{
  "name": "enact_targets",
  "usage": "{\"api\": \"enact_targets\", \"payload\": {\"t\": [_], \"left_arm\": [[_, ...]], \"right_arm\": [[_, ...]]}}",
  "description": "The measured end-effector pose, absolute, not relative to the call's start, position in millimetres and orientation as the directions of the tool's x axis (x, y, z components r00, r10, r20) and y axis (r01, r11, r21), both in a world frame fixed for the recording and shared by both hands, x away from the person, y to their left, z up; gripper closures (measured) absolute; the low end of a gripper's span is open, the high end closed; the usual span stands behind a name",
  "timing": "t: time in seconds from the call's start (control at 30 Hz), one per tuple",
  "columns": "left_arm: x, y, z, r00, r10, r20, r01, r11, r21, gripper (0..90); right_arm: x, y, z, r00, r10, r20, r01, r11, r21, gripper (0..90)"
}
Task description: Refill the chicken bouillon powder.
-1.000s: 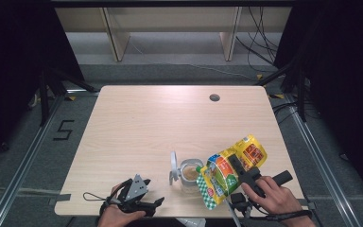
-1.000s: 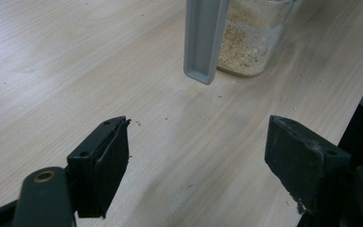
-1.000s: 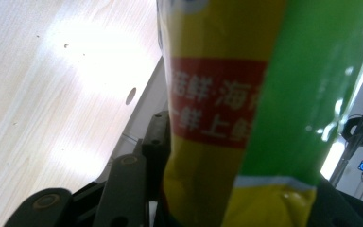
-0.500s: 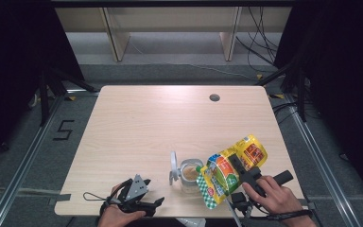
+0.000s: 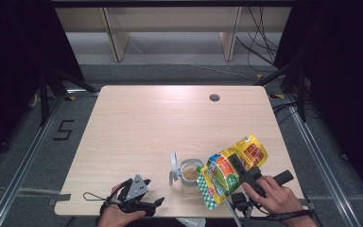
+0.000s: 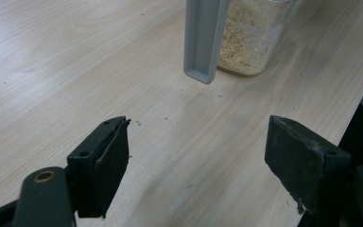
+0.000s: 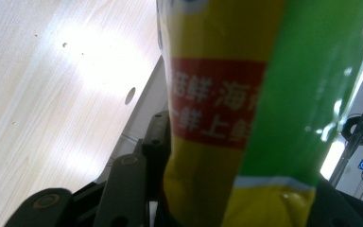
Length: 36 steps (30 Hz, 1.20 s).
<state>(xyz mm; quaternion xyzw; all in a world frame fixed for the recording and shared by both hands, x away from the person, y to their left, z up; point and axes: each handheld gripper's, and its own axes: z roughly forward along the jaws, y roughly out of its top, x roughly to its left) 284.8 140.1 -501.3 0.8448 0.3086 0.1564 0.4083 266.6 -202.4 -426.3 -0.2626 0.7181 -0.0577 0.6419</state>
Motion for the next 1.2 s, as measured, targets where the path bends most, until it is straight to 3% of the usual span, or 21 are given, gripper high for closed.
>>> {"api": "enact_targets", "payload": {"t": [0.2, 0.57, 0.63, 0.93, 1.0, 1.1, 1.2], "left_arm": [[283.9, 139.2, -501.1, 0.759, 0.651, -0.004, 0.401, -0.463, 0.791, 22.3], [284.8, 140.2, -501.0, 0.759, 0.651, 0.012, 0.396, -0.476, 0.785, 22.3], [284.4, 139.7, -501.1, 0.758, 0.652, 0.005, 0.396, -0.466, 0.791, 22.3], [284.6, 140.1, -500.7, 0.758, 0.652, 0.010, 0.396, -0.473, 0.787, 22.3], [284.7, 140.5, -500.6, 0.760, 0.650, 0.013, 0.397, -0.480, 0.783, 22.3], [284.5, 139.9, -500.8, 0.757, 0.654, 0.006, 0.399, -0.470, 0.787, 22.3], [284.6, 140.3, -500.7, 0.758, 0.652, 0.013, 0.397, -0.477, 0.784, 22.3]], "right_arm": [[267.8, -201.9, -424.8, -0.012, -0.487, -0.874, -0.316, 0.831, -0.458, 62.1], [265.7, -202.3, -426.8, -0.019, -0.453, -0.891, -0.300, 0.853, -0.427, 62.1], [267.4, -201.8, -424.4, 0.001, -0.489, -0.873, -0.314, 0.828, -0.464, 62.1], [266.0, -202.7, -426.5, -0.014, -0.452, -0.892, -0.302, 0.852, -0.428, 62.1], [267.3, -202.0, -424.1, 0.007, -0.493, -0.870, -0.311, 0.826, -0.470, 62.1], [265.6, -203.1, -427.3, -0.015, -0.447, -0.894, -0.300, 0.855, -0.423, 62.1], [265.2, -202.3, -426.3, -0.009, -0.458, -0.889, -0.301, 0.849, -0.434, 62.1]]}}
